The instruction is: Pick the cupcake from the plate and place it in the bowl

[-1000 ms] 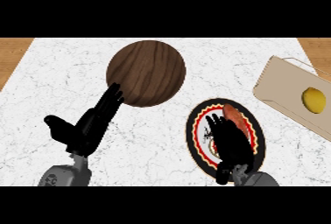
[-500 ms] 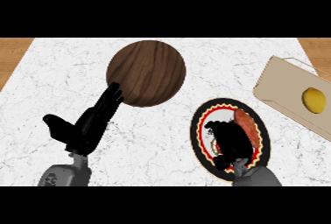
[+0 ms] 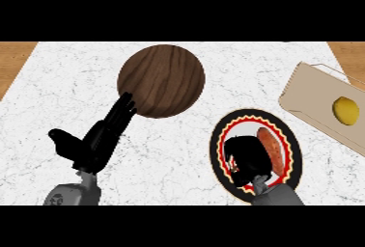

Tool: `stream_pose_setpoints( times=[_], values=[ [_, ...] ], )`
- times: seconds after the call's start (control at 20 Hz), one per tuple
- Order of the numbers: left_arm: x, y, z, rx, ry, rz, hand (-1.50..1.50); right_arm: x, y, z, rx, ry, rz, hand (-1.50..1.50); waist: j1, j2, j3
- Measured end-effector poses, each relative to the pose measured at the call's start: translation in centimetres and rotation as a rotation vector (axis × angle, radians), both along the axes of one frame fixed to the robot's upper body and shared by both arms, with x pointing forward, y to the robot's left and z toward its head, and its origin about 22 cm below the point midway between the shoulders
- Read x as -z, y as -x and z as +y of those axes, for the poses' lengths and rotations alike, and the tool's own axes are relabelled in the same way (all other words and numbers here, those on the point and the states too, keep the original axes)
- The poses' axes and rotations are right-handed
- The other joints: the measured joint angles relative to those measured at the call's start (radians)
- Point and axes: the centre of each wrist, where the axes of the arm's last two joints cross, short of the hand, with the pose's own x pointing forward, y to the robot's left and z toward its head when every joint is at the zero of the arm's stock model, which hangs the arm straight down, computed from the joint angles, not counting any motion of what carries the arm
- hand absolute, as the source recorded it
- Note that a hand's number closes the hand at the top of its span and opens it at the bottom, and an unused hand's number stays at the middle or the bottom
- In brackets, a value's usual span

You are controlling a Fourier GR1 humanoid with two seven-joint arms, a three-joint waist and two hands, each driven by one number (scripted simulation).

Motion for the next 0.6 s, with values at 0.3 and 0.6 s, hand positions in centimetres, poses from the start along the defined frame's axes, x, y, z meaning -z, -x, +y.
stream_pose_setpoints(
  times=[0.3, 0.6],
  values=[
    [0.9, -0.2, 0.0, -0.002, 0.002, -0.003, 0.0, -0.7, 0.3, 0.2, -0.017, 0.032, -0.048, 1.5, -0.001, 0.001, 0.001],
    [0.8, -0.4, -1.0, 0.036, 0.004, -0.01, 0.0, -1.9, 1.0, 7.5, 0.026, 0.103, -0.095, 1.5, 0.039, 0.008, 0.001]
  ],
)
